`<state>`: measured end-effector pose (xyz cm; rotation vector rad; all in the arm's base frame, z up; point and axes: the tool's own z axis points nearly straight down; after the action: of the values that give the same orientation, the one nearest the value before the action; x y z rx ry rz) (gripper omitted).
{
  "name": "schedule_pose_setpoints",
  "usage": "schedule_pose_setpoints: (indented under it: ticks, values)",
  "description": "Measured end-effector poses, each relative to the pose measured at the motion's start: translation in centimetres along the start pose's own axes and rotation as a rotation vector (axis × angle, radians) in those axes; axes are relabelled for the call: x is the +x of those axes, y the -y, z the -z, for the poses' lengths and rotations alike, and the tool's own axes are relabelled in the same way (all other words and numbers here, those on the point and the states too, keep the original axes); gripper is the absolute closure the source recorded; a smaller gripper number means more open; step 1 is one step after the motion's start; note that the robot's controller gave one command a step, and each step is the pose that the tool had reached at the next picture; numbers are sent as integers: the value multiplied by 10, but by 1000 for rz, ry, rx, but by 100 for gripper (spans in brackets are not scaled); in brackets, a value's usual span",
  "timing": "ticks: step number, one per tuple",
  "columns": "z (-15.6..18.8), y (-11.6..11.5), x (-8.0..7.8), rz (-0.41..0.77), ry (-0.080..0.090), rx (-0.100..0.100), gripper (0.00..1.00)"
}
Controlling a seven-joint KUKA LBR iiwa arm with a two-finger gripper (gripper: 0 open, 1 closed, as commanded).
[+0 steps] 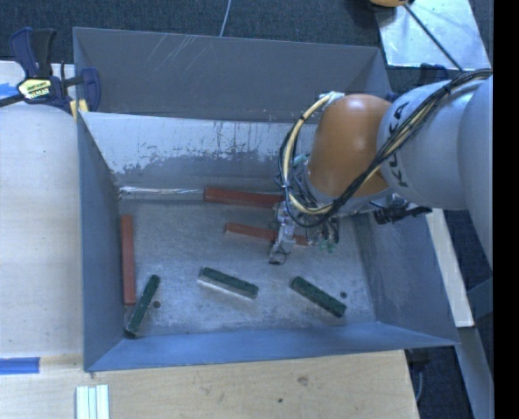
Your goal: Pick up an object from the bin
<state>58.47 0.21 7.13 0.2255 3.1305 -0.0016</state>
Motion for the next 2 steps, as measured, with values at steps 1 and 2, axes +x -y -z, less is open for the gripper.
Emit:
schedule_pose_setpoints:
  ticks: [1, 2]
  values:
    - [0, 8, -5, 66, 1, -4, 100]
    - [47, 35, 8, 126, -8, 0, 100]
